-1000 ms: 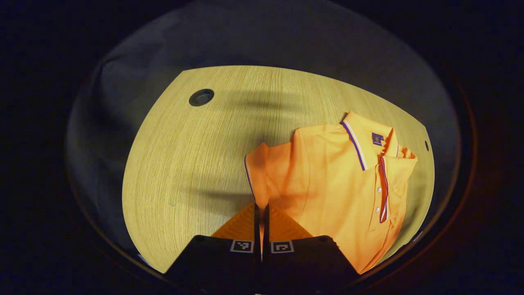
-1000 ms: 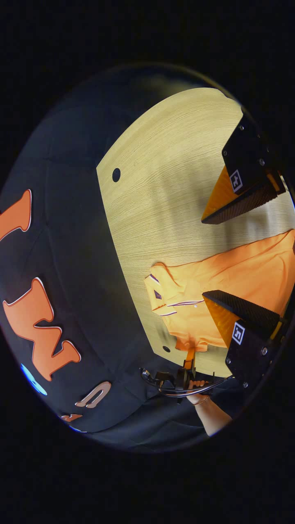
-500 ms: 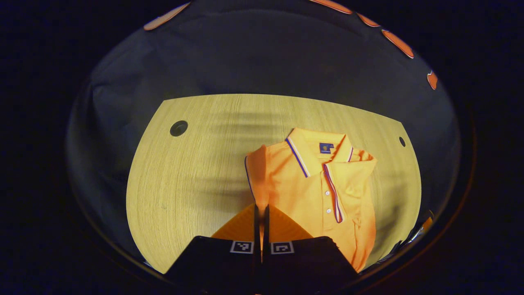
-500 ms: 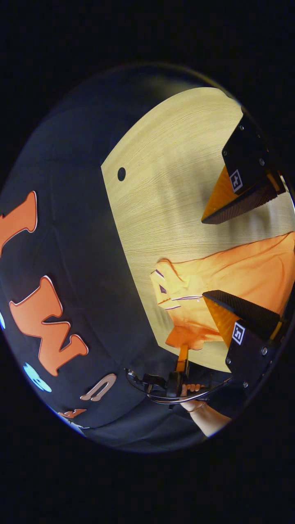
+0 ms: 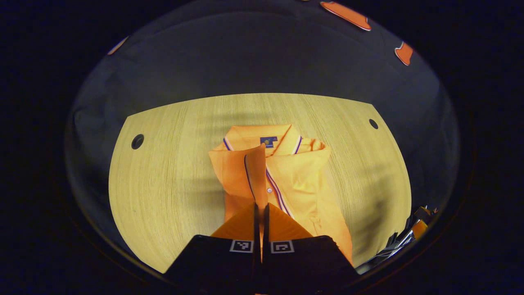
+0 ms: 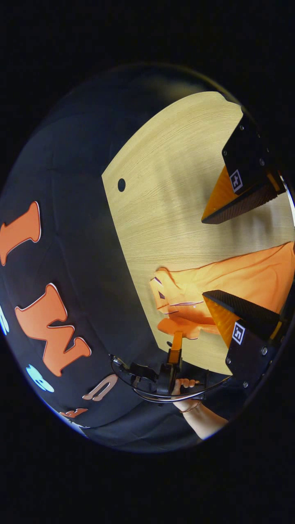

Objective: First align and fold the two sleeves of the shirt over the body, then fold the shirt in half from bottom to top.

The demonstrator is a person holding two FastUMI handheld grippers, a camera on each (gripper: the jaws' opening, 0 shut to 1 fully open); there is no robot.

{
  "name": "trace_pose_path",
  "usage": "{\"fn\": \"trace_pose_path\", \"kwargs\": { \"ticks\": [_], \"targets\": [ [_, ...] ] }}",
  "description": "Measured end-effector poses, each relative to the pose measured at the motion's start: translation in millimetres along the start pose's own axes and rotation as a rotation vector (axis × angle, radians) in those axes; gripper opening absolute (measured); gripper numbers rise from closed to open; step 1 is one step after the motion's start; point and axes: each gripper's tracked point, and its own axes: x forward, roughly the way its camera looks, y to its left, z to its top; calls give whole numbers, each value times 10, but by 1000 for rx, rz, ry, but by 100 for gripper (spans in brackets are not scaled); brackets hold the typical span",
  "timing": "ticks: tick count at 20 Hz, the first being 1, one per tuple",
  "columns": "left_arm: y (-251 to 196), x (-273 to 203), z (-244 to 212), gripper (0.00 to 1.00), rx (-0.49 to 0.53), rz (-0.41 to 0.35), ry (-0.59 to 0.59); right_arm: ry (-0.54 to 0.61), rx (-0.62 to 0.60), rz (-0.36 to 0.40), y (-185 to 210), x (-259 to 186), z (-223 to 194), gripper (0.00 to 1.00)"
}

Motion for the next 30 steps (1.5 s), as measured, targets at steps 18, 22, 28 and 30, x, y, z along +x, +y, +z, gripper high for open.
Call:
{"fn": "trace_pose_path", "kwargs": {
  "ticks": [18,22,28,30],
  "targets": [
    [-230,-528,-304,99,-120,-116,-65,54,-110,-46,-40,-77,-214,98],
    [35,-1014,-660,99,-119,-113,-98,121,-173,-45,120,-133,-484,99],
    [269,-1398,-1349,99,-128,-99,-126,194,-224,-40,335,-313,-880,99],
    [229,-1467,-1617,99,-144,-125,-117,206,-226,-42,395,-355,-1001,99]
  ]
}}
